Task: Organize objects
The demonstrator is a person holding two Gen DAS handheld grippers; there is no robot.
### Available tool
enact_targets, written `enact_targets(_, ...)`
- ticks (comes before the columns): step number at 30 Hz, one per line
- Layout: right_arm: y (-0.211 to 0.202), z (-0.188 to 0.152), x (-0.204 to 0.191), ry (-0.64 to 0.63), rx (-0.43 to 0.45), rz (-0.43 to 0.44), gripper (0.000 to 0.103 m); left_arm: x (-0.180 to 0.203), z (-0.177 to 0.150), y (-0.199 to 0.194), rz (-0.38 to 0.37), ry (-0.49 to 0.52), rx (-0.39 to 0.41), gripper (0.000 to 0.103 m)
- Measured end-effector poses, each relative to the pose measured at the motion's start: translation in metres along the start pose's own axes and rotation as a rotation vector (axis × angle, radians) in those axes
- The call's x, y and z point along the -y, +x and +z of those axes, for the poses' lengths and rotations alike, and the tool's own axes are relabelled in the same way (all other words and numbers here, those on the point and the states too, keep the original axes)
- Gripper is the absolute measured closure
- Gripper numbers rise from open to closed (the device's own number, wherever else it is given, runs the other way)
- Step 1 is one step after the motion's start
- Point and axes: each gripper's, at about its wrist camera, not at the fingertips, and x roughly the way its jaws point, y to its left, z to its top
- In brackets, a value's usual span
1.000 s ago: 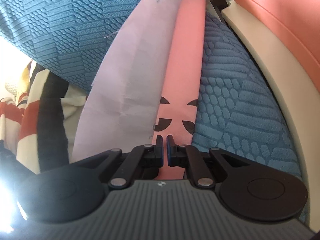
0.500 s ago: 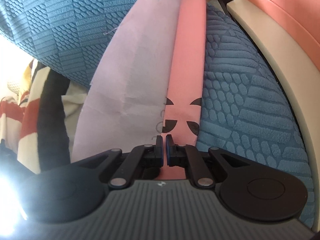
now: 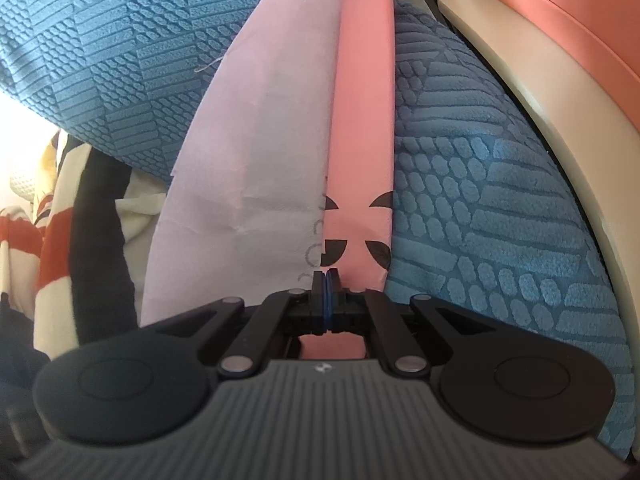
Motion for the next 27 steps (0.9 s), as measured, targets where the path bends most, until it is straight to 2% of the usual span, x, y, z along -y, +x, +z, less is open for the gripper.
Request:
enact_targets(3, -0.002, 0.000, 0.001, 0.002, 0.007, -0.003, 0.101, 0.001, -0.001, 0.008, 0.042, 0.014, -0.018, 0.093)
enact_targets(5, -0.005, 0.002, 0.003, 0.017, 0.019, 0.004, 0.096, 0.004, 0.000, 0.008, 0.048, 0.028, -0.017, 0.093)
enact_targets(10, -0.015, 0.007, 0.007, 0.006, 0.082, -0.033, 0.095, 0.002, 0.001, 0.009, 0.049, 0.021, -0.014, 0.093)
enact_targets(14, -0.018, 0.010, 0.008, -0.010, 0.094, -0.041, 0.095, 0.002, 0.002, 0.010, 0.050, 0.016, -0.012, 0.093)
enact_targets(17, -0.018, 0.012, 0.011, 0.008, 0.090, -0.028, 0.085, 0.000, 0.000, 0.008, 0.057, 0.000, -0.003, 0.093)
enact_targets(18, -0.018, 0.014, 0.012, 0.017, 0.093, -0.021, 0.075, 0.000, 0.001, 0.009, 0.056, -0.006, -0.002, 0.093)
enact_targets(19, -0.019, 0.014, 0.013, 0.024, 0.099, -0.014, 0.072, -0.001, 0.000, 0.008, 0.054, -0.009, -0.001, 0.093)
enact_targets(27, -0.021, 0.016, 0.019, 0.054, 0.118, -0.047, 0.069, -0.002, 0.000, 0.007, 0.073, 0.005, 0.008, 0.093)
